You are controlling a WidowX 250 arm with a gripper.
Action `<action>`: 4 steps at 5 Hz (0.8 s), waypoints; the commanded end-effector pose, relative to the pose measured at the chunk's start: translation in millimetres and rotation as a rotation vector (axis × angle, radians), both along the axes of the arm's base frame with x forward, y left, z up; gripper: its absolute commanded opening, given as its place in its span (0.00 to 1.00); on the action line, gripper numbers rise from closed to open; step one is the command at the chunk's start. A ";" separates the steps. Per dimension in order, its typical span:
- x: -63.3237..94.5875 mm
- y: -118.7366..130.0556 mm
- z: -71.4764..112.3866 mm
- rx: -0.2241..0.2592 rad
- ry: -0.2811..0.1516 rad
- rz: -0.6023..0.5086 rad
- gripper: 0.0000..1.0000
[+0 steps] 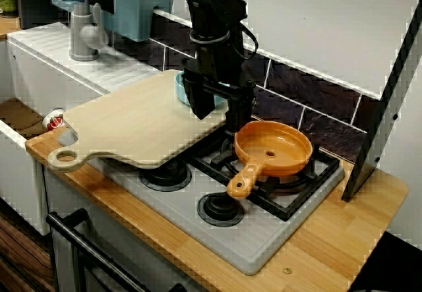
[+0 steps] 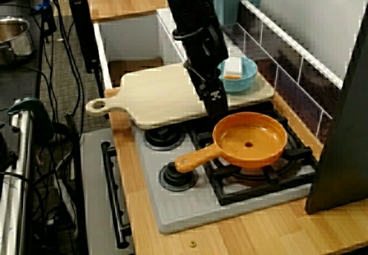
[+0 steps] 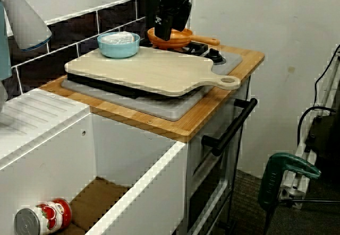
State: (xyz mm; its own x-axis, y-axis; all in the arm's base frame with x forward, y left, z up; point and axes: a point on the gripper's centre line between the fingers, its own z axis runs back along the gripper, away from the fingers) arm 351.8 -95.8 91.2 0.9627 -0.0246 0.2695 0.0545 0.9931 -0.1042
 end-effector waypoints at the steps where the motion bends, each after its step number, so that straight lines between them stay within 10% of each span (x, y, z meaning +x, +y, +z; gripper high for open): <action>1: 17.0 -3.0 11.8 -0.020 -0.042 0.028 1.00; 4: 21.2 -5.8 1.7 -0.031 -0.049 0.085 1.00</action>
State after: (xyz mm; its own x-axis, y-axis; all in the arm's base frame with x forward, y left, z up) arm 367.4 -103.1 76.1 0.9602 0.0734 0.2696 -0.0408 0.9914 -0.1247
